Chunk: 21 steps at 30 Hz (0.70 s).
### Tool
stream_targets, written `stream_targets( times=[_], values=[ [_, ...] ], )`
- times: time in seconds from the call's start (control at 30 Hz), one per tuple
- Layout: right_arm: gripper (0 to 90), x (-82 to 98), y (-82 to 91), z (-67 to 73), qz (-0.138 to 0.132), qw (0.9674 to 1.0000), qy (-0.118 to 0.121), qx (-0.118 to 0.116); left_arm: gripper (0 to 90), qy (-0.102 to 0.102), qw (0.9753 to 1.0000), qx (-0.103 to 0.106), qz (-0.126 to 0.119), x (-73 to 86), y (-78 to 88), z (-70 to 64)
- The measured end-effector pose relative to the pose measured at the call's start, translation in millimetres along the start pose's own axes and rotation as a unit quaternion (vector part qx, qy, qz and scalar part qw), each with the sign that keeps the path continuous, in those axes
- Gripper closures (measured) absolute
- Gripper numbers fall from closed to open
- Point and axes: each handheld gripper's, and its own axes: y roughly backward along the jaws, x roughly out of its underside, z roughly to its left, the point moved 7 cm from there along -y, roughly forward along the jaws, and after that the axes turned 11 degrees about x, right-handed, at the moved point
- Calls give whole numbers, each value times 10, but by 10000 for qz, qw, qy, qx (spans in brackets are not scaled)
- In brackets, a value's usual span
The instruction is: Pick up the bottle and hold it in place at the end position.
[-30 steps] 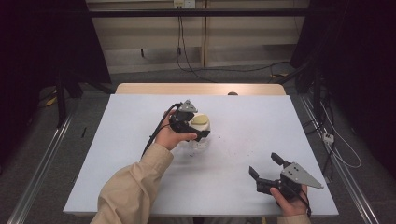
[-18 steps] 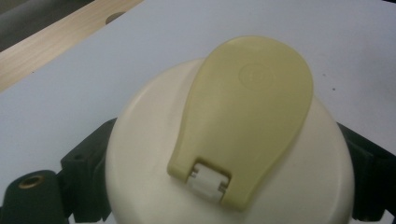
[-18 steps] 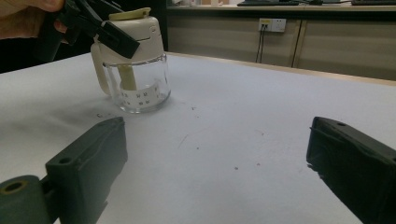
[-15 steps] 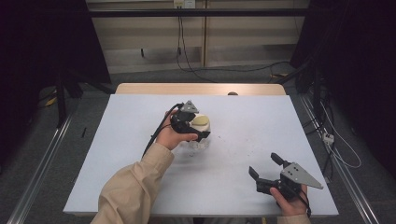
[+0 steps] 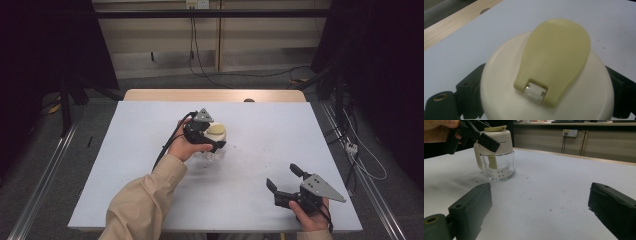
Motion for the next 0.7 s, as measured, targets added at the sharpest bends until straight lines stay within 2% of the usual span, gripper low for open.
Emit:
stream_targets(
  times=[0.5, 0.7],
  values=[
    [44, 14, -47, 58, 116, 9998, 38, -152, 99, 22, 10000, -11, -24, 0, -2, -1],
    [44, 5, -54, 68, 118, 9998, 48, -174, 97, 118, 9999, 2, -83, -10, 6, 0]
  ],
)
